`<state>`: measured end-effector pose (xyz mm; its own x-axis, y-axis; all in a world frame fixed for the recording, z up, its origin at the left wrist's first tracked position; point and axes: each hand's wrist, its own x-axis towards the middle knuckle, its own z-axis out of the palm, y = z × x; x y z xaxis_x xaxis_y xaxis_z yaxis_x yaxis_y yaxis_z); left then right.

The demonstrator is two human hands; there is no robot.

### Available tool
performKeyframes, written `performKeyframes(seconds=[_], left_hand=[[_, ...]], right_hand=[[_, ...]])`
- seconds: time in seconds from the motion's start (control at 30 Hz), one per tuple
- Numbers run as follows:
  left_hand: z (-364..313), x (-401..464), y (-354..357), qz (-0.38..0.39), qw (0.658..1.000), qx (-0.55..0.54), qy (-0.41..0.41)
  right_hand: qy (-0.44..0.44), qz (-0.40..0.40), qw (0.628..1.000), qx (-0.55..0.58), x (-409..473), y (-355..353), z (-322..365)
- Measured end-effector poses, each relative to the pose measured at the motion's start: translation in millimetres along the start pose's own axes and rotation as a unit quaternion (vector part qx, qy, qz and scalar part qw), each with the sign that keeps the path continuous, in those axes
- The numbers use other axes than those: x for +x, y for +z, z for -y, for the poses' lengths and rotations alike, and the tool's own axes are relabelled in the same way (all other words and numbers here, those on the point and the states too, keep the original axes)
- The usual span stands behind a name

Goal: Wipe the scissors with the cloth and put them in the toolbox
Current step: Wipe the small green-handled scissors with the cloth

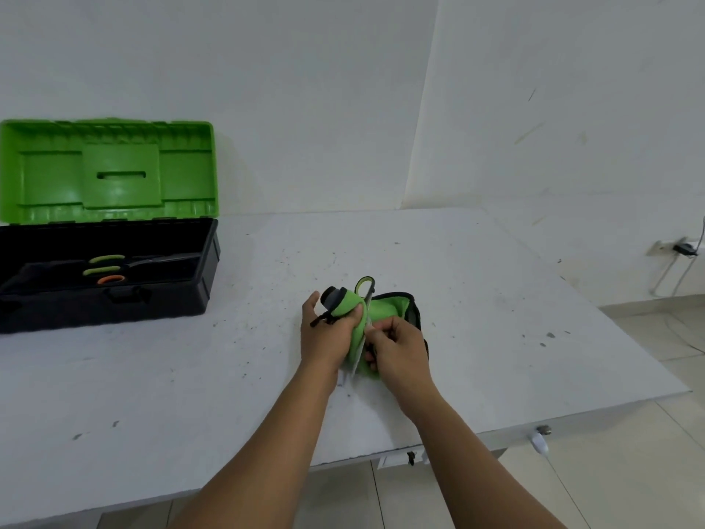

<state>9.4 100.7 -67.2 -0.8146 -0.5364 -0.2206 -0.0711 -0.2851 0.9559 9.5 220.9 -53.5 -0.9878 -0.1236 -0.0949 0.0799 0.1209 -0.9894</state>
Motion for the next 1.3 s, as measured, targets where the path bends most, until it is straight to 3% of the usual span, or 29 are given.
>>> performKeyframes(seconds=[0.13,0.37,0.6,0.87,1.03,1.3], left_hand=[[8.3,3.4,-4.6,0.067,0.997,0.017,0.023],[9.0,-0.9,-0.8,-0.025,0.998,-0.023,0.059],[13.0,-4.7,-3.9,0.051,0.995,0.02,0.078],[5.9,-5.7,-3.1,-0.011,0.997,-0.046,0.065],[12.4,-6.2,-7.2,0.064,0.995,0.01,0.08],[3.4,2.7,-2.7,-0.006,0.996,-0.081,0.033]], right_hand=[[-0.023,-0.014,1.0,-0.002,1.8,-1.2,-8.4],[-0.078,-0.004,0.997,-0.024,-0.5,2.5,-13.7],[-0.07,-0.015,0.997,-0.006,-2.7,0.5,-13.0],[-0.083,-0.002,0.996,-0.013,-7.2,0.5,-13.8],[-0.08,-0.005,0.997,0.006,-5.1,-3.8,-14.0],[-0.084,-0.001,0.996,-0.007,-5.2,-2.7,-16.0]])
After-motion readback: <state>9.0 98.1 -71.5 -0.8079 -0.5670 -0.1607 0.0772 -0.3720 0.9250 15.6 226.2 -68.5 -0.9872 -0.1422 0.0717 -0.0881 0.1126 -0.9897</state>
